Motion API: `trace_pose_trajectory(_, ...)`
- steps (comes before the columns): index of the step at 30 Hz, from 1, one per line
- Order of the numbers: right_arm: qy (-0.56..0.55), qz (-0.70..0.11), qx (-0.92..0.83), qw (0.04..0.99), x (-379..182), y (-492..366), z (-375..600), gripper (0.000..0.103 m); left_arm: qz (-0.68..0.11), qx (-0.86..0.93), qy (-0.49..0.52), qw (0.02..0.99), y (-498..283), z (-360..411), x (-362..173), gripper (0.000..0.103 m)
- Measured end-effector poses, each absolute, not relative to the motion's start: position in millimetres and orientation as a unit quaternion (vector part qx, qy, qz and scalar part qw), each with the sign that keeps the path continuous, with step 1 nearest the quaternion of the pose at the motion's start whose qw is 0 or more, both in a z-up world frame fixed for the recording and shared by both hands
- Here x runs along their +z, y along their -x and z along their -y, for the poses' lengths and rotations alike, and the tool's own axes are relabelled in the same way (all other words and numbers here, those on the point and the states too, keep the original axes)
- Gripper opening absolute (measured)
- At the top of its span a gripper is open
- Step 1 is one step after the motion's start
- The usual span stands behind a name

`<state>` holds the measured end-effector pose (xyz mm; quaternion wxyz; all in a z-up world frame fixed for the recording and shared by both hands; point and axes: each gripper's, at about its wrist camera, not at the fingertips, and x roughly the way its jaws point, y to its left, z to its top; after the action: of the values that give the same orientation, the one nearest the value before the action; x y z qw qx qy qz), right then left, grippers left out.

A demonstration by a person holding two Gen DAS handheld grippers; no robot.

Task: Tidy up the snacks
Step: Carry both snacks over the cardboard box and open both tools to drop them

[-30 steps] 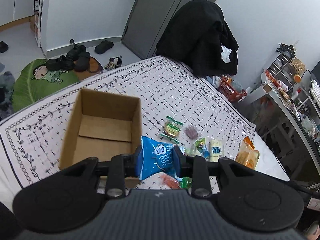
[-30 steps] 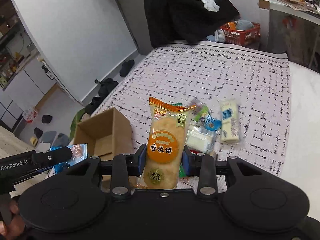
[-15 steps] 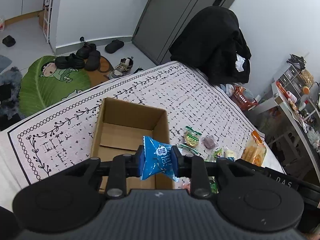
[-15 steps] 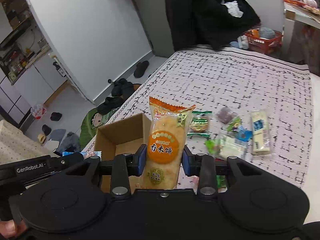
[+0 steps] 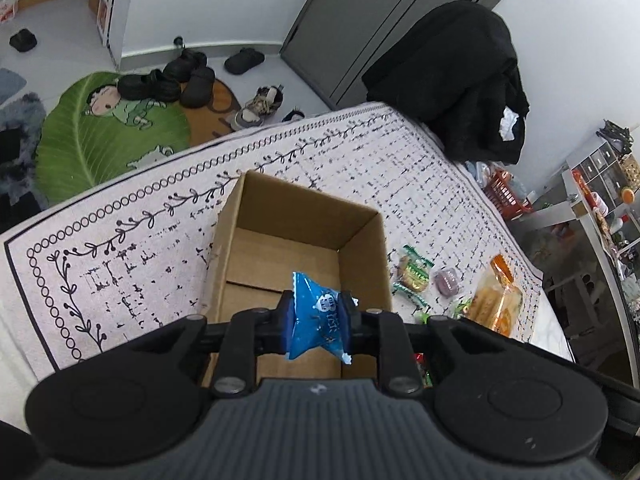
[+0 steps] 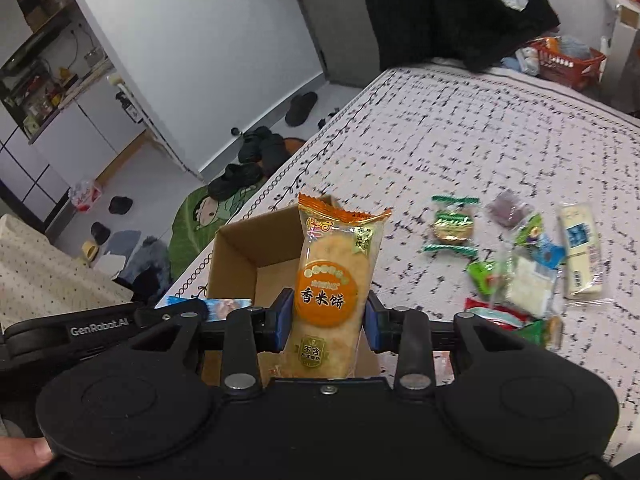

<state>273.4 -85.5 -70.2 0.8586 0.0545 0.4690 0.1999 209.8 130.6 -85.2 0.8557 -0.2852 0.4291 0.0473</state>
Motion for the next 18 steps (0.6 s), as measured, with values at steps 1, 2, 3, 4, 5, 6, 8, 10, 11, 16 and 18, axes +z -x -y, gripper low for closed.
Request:
trace_pose_trajectory(1,-0.054,-0.472,0.199,0.857,-73.6,-274.6,82.1,0.035,-0.433,0.046,0.286,0.854,-212.2,-132.3,-88.3,0.021)
trace_pose_trajectory(2,-0.054,-0.475,0.199,0.855,-76.2,-275.9,79.5,0.035,-0.436,0.045,0.287,0.852,-214.0,-133.9,-91.2,0.021)
trace_pose_trajectory(3,-0.053,-0.478,0.199,0.854,-78.9,-277.1,77.3,0.035,-0.438,0.045,0.288,0.85,-215.8,-135.0,-93.9,0.021)
trace_pose_trajectory(4,-0.053,-0.481,0.199,0.852,-81.4,-277.6,74.3,0.035,-0.441,0.045,0.289,0.848,-218.0,-136.7,-97.0,0.021)
trace_pose_trajectory(5,-0.052,-0.483,0.199,0.851,-84.3,-278.6,71.6,0.035,-0.444,0.045,0.29,0.846,-219.7,-138.3,-99.8,0.021)
trace_pose_trajectory(6,-0.051,-0.486,0.199,0.85,-86.7,-279.7,68.3,0.035,-0.448,0.045,0.292,0.844,-222.1,-139.7,-102.5,0.021)
trace_pose_trajectory(8,-0.05,-0.492,0.199,0.846,-91.3,-280.8,63.9,0.035,-0.455,0.041,0.295,0.84,-226.0,-141.5,-107.6,0.021)
trace_pose_trajectory(10,-0.048,-0.496,0.201,0.843,-94.4,-282.1,59.5,0.036,-0.46,0.038,0.297,0.836,-229.0,-143.8,-110.6,0.021)
trace_pose_trajectory(11,-0.046,-0.497,0.202,0.842,-95.3,-282.3,57.7,0.036,-0.461,0.038,0.296,0.836,-229.7,-145.2,-111.2,0.021)
trace_pose_trajectory(16,-0.047,-0.513,0.206,0.832,-99.7,-283.9,51.0,0.036,-0.461,0.052,0.295,0.835,-230.1,-155.4,-105.7,0.025)
trace_pose_trajectory(18,-0.049,-0.52,0.206,0.827,-102.7,-282.9,48.7,0.037,-0.459,0.056,0.298,0.835,-228.5,-158.6,-102.0,0.026)
